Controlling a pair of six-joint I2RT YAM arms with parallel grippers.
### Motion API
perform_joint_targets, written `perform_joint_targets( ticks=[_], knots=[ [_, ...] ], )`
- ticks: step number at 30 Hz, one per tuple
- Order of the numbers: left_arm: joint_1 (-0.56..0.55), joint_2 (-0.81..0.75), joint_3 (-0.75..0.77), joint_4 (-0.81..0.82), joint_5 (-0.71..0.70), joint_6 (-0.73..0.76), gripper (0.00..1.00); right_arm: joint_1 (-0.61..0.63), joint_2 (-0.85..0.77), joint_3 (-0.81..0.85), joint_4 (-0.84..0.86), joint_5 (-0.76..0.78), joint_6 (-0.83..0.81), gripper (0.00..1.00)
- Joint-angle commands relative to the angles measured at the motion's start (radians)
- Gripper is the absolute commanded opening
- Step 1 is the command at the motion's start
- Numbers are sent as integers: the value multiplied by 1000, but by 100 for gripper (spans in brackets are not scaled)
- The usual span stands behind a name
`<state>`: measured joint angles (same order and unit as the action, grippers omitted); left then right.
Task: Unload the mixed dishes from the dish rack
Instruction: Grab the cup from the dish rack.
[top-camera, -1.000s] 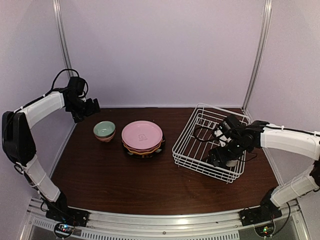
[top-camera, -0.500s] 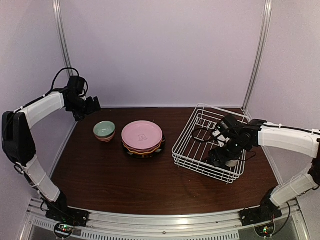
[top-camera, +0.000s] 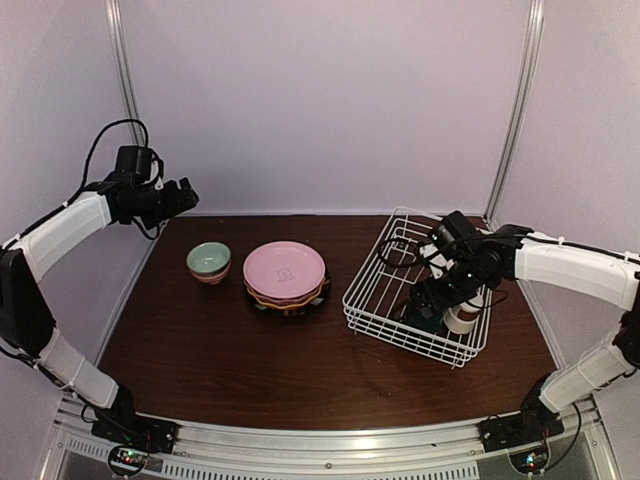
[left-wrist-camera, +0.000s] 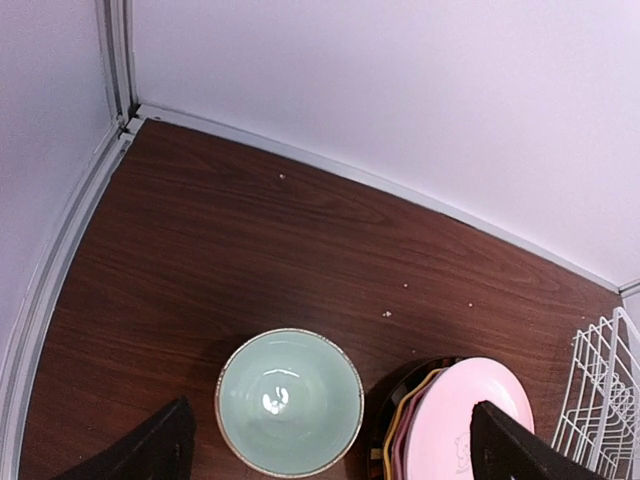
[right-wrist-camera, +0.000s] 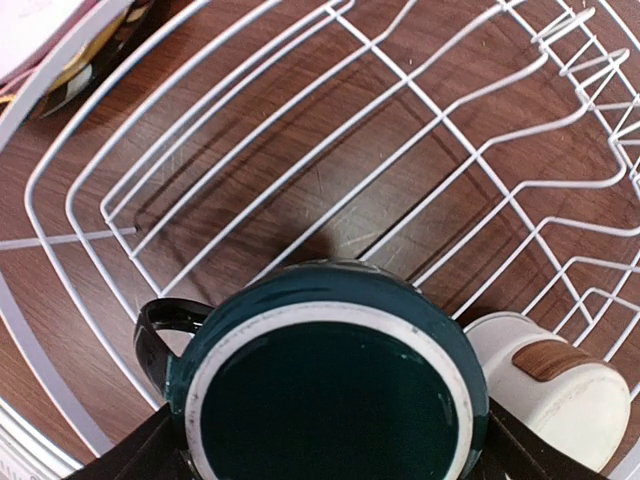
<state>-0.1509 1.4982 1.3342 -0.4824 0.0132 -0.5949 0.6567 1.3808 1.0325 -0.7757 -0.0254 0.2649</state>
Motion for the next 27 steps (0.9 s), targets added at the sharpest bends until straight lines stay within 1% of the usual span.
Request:
perform_joint_targets(
  ticks=[1,4,6,11,13,16,22,27],
  knots=[
    [-10,-80,-77,175,63,51,97,-2,-19,68,73,9,-1,61],
    [-15,-140,-140,264,90,60,97,-12,-16,83,77,0,0,59],
    [-20,-161,-156,289,103,74,98,-17,-17,87,78,0,0,58],
    [-61,-169,-174,325,136,117,97,-41,-40,102,92,-13,10,56],
    [-91,-171,-195,370,168,132,97,-56,-56,106,105,-23,23,55],
    [-163,-184,-258,491,189,148,97,-92,-86,99,158,-64,58,53],
    [-266,-202,-360,712,289,155,97,-157,-144,81,292,-185,146,51],
    [-362,-214,-438,878,293,176,97,-181,-170,98,364,-265,207,50]
  ],
)
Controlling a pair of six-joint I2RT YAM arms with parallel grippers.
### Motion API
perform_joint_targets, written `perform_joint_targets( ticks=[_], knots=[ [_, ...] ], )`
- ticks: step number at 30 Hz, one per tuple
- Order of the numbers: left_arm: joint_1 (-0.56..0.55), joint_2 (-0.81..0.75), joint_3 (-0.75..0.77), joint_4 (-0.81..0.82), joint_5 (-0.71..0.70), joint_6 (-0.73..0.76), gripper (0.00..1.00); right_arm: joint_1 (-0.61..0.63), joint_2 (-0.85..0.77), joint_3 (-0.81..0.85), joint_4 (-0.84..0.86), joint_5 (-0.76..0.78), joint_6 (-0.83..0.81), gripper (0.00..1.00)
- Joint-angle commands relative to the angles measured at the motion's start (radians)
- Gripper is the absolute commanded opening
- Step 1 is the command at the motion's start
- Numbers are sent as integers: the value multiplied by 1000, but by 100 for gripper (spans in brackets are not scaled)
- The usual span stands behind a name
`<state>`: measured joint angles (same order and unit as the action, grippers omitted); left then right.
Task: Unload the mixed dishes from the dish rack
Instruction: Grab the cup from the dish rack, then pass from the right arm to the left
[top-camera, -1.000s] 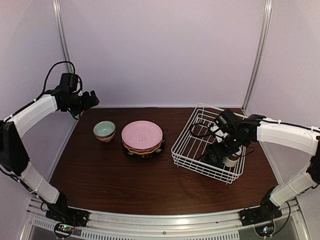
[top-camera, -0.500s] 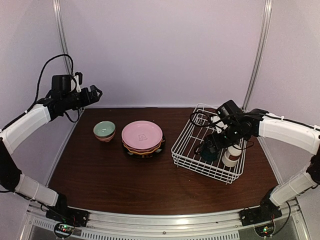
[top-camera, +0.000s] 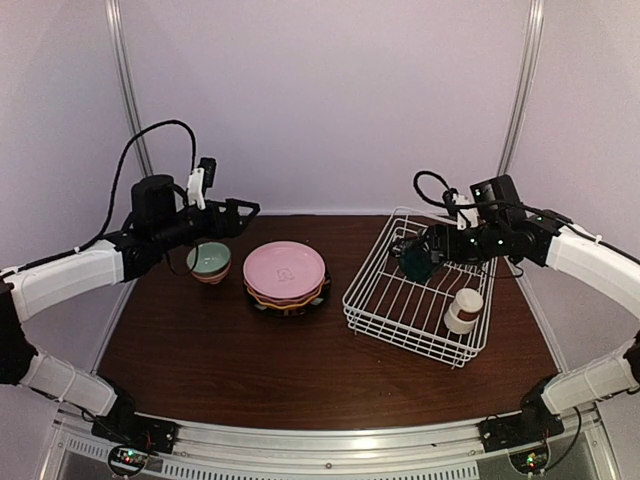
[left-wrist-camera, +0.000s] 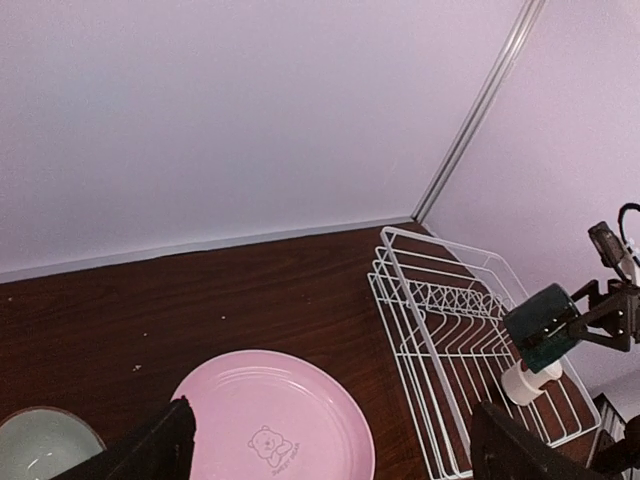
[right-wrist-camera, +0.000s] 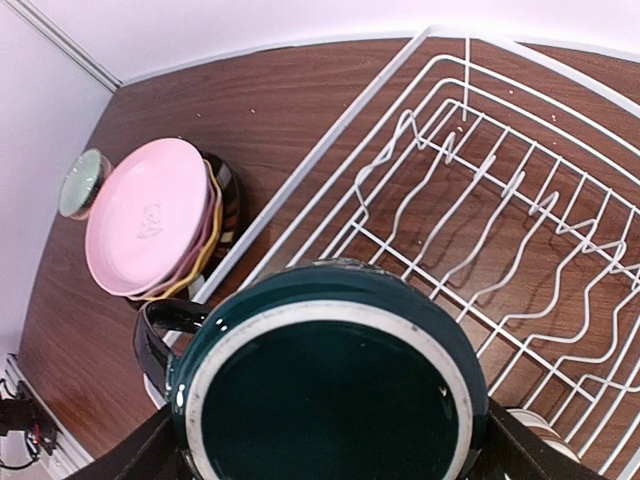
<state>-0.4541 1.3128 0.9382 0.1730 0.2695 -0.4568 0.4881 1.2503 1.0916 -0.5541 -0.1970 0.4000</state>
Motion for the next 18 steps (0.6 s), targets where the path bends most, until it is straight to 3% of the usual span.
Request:
perform_joint_targets(
  ticks=[1,11,18],
  knots=[
    [-76,-28,-53,249,35,48,97,-14,-44,44,156,-106,84,50],
    [-188,-31,-164,550,38,102,95,-20,-85,36,359,-231,209,49],
    [-278,25,-145,615,43,202,92,-18,-57,5,603,-352,358,48]
  ],
)
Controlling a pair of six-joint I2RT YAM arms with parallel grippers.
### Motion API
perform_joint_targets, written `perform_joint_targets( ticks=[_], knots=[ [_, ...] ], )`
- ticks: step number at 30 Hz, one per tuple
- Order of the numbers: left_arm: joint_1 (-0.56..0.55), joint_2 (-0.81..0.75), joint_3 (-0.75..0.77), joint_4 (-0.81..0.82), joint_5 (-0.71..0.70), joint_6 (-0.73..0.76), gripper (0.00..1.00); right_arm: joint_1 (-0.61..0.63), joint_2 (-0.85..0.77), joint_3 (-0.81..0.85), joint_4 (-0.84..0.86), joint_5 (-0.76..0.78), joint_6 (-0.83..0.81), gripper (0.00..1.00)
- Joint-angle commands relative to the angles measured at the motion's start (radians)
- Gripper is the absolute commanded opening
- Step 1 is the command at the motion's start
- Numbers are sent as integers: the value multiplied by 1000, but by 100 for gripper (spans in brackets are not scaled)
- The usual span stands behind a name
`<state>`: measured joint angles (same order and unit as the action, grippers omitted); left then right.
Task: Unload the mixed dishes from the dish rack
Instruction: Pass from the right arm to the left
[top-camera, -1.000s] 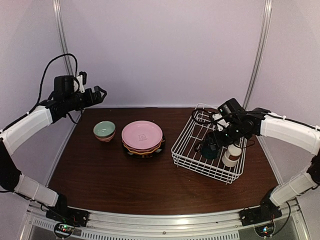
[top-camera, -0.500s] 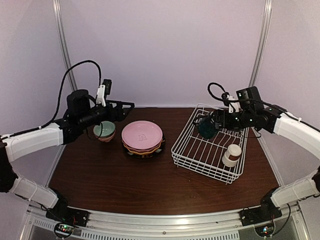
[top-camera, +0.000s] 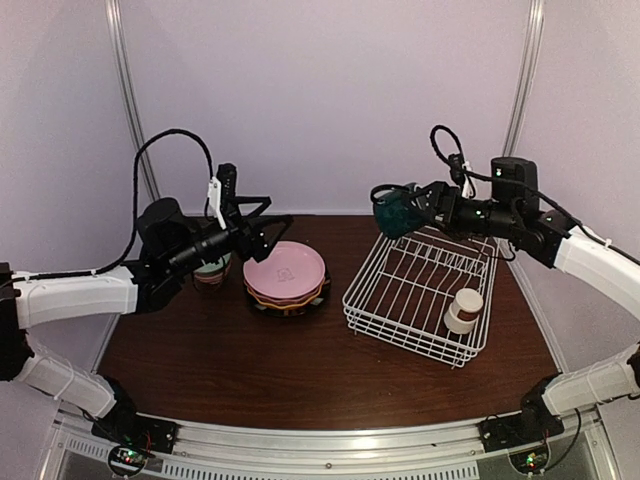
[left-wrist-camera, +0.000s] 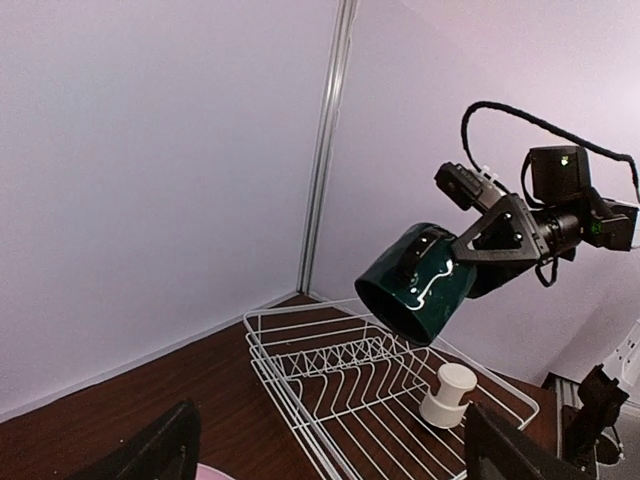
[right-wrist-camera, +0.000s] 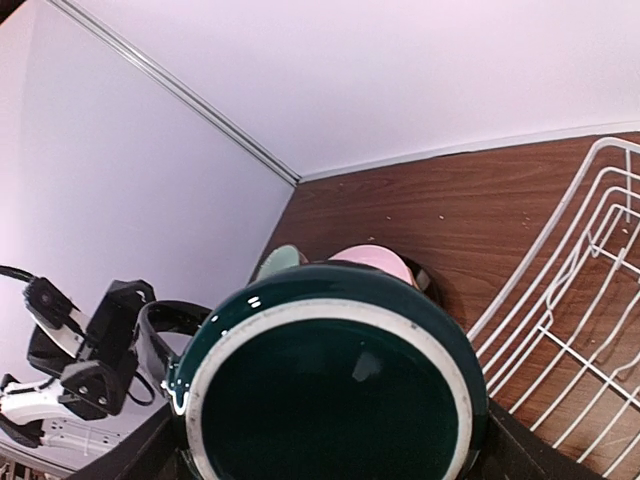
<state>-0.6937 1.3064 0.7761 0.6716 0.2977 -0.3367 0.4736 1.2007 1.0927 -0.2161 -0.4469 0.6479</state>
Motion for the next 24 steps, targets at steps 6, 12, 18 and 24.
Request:
perform_joint_targets(
  ticks=[6,12,18,24],
  knots=[
    [-101,109,81,147,37,148,87,20,29,5,377,-160,181,48],
    [-162,184,165,154,58,235,84,61,41,5,439,-185,208,48],
    [-209,252,249,120,98,288,78,92,53,0,487,-209,229,47],
    [-227,276,298,127,147,265,65,118,72,-9,565,-247,276,46]
  ],
)
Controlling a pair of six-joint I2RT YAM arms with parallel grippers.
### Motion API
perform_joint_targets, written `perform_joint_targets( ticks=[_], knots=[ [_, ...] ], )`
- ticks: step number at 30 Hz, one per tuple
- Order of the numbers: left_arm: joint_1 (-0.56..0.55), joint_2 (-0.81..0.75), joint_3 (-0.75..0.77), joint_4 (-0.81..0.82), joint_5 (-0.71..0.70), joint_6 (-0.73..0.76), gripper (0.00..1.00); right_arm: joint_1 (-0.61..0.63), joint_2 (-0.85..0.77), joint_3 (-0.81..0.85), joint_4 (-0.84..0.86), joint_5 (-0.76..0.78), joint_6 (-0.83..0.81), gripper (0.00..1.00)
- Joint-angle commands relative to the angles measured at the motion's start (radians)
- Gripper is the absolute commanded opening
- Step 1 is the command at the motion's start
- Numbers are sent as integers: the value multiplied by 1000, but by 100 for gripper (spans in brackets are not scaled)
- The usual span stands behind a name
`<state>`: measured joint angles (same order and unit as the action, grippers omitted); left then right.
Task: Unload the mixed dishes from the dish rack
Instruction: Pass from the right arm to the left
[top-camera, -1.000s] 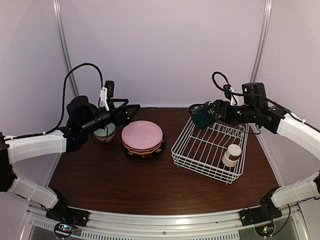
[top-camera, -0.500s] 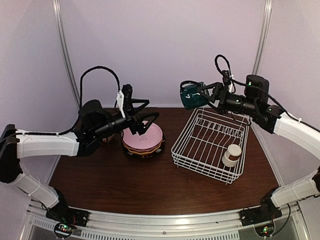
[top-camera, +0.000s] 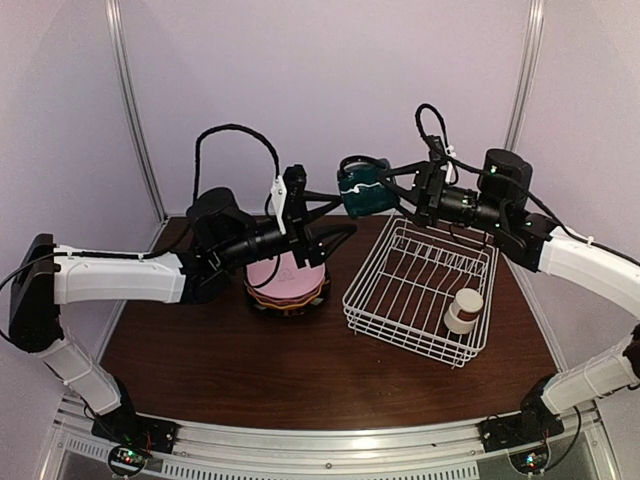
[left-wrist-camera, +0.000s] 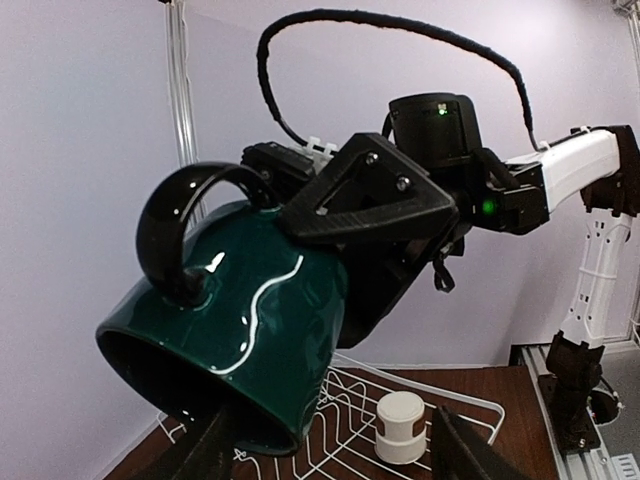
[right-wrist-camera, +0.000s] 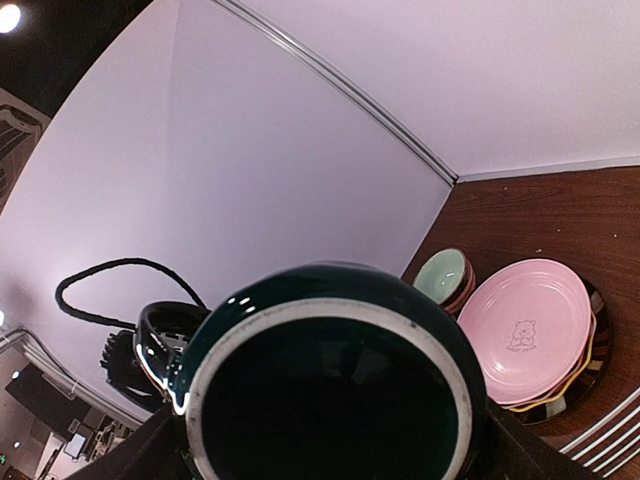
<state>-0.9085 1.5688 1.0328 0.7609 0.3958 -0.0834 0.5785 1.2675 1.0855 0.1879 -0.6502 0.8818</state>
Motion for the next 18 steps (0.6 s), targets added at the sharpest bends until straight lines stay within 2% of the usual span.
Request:
perform_joint_targets(
  ticks=[1,10,18],
  knots=[
    [-17,17,45,39,52,13,63,16,9,-6,181,-51,55,46],
    [-27,34,75,62,60,-1,35,50,36,-24,290,-100,101,46],
    [-26,22,77,50,72,-22,0,50,39,-63,381,-123,147,47]
  ],
)
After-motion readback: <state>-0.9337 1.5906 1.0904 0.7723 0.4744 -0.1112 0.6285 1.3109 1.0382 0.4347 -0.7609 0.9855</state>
